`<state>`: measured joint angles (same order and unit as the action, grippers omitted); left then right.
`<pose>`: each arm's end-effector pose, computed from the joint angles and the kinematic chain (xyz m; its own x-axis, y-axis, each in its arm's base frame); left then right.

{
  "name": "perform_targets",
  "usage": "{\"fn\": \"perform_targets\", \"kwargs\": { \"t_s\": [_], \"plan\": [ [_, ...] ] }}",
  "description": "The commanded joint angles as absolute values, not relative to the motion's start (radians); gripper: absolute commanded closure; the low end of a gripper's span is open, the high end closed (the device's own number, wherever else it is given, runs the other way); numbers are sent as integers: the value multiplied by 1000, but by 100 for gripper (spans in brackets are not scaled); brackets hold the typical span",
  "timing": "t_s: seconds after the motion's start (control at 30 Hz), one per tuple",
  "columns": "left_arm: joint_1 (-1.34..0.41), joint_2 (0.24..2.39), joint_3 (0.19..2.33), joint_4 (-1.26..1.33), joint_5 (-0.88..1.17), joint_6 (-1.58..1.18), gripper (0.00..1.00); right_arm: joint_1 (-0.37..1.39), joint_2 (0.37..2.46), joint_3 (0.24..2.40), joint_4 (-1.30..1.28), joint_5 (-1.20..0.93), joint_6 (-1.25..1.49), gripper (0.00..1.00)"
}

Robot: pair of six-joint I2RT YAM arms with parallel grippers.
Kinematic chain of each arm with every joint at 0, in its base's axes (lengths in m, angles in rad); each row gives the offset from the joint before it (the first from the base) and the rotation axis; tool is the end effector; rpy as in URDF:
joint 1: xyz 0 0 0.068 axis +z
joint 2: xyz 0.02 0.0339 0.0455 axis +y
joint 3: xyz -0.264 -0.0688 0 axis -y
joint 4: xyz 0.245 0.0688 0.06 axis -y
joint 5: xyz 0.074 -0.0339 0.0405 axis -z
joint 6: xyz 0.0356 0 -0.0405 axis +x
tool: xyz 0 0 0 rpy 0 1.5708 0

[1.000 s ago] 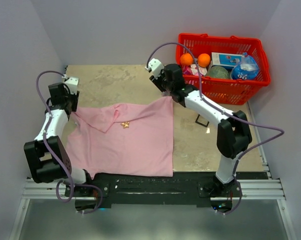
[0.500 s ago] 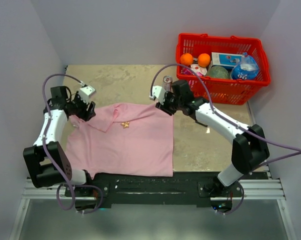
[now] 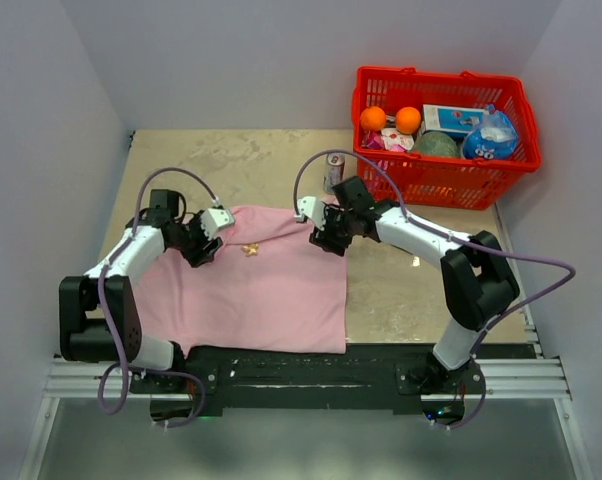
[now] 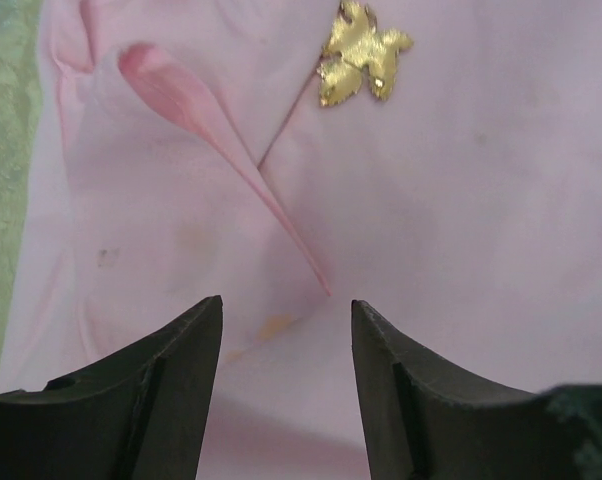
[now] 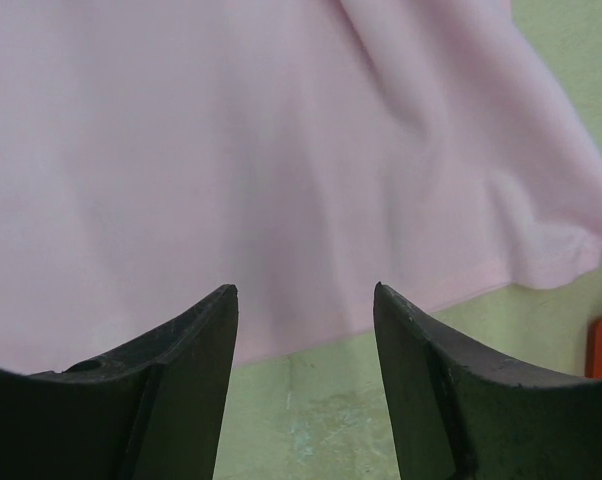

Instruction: Remove the brooch from the garment

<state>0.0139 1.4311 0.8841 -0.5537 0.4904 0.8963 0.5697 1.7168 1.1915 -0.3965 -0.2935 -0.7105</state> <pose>0.2717 -0.0130 0.2048 -0.3997 0.6835 -0.6108 0.8218 0.5624 0.0916 0.3025 0.2060 0.2176 -0.0758 -0.7900 -0.6085 -0.9405 0.2593 -0.2195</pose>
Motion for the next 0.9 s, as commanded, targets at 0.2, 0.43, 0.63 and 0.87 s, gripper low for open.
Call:
{"fn": "perform_targets", "kwargs": {
  "t_s": [0.2,0.43,0.63,0.87],
  "plan": [
    [11,1506,858,-523,454,1057,39,575,1747,1209,-408,-276,-658,40],
    [9,1545,864,-437,419,1040,49,575,1776,1229,-420,-279,-680,41],
    [9,1580,900,-514,471,1068,50,575,1795,1238,-413,-282,-670,41],
    [9,1606,927,-560,494,1091,50,575,1812,1244,-408,-278,-672,41]
  ]
}}
